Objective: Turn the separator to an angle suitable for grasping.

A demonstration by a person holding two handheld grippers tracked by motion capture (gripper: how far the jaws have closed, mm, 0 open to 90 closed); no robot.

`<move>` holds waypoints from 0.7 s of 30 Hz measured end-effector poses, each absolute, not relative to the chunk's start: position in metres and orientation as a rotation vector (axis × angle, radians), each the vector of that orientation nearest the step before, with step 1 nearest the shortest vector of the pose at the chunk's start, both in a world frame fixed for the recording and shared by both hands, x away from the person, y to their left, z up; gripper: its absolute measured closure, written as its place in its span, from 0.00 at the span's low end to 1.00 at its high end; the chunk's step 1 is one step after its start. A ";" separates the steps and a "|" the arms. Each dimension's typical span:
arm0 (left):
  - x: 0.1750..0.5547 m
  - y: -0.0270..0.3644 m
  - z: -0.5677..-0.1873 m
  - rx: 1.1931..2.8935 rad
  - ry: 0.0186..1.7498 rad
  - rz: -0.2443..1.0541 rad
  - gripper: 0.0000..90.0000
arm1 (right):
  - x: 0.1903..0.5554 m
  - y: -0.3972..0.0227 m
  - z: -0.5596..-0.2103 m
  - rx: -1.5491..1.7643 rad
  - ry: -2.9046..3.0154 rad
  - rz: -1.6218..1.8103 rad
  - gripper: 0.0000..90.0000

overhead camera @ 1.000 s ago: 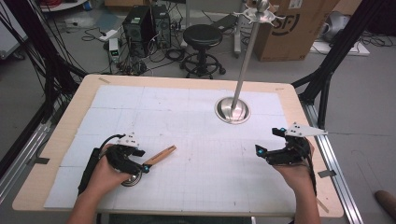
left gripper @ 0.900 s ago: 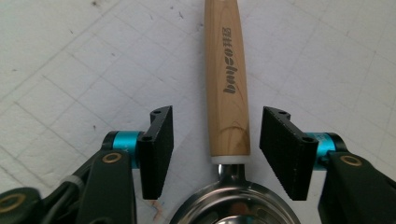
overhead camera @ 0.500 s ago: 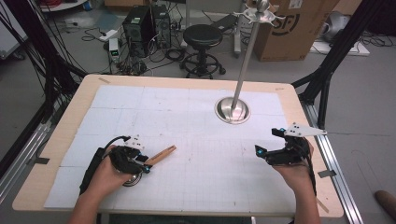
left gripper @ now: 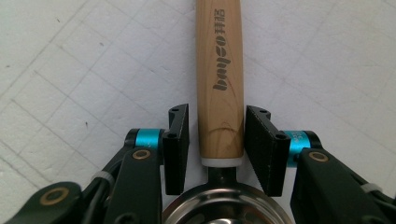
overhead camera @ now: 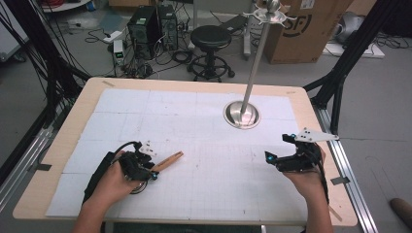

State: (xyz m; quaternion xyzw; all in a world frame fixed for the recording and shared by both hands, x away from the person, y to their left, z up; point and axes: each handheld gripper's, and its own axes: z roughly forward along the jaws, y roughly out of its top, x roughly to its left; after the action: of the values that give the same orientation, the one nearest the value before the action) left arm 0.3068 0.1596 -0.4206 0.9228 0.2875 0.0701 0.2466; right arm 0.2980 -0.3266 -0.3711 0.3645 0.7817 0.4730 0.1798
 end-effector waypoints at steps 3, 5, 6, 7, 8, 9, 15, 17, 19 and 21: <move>0.309 0.158 -0.420 2.525 0.805 0.176 0.70 | 0.298 -0.327 -0.371 1.034 2.206 1.342 0.01; 0.309 0.157 -0.420 2.524 0.812 0.183 0.74 | 0.298 -0.326 -0.370 1.029 2.205 1.343 0.01; 0.309 0.157 -0.419 2.531 0.814 0.187 0.74 | 0.298 -0.326 -0.370 1.029 2.205 1.343 0.01; 0.309 0.157 -0.419 2.532 0.822 0.193 0.75 | 0.298 -0.325 -0.370 1.027 2.208 1.339 0.01; 0.309 0.156 -0.419 2.528 0.826 0.194 0.76 | 0.299 -0.325 -0.370 1.029 2.212 1.338 0.01; 0.309 0.156 -0.419 2.525 0.834 0.194 0.76 | 0.299 -0.325 -0.371 1.026 2.216 1.331 0.01; 0.308 0.156 -0.418 2.531 0.832 0.197 0.76 | 0.300 -0.325 -0.373 1.032 2.217 1.328 0.01; 0.310 0.157 -0.419 2.512 0.848 0.176 0.76 | 0.299 -0.326 -0.373 1.036 2.214 1.331 0.01; 0.310 0.157 -0.419 2.512 0.846 0.171 0.76 | 0.299 -0.327 -0.373 1.036 2.215 1.326 0.01; 0.311 0.159 -0.419 2.514 0.837 0.163 0.76 | 0.298 -0.327 -0.373 1.040 2.215 1.329 0.01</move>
State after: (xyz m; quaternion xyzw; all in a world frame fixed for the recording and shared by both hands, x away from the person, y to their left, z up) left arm 0.3108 0.1586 -0.4187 0.9191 0.3059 0.0597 0.2412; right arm 0.2984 -0.3275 -0.3727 0.3674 0.7827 0.4699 0.1777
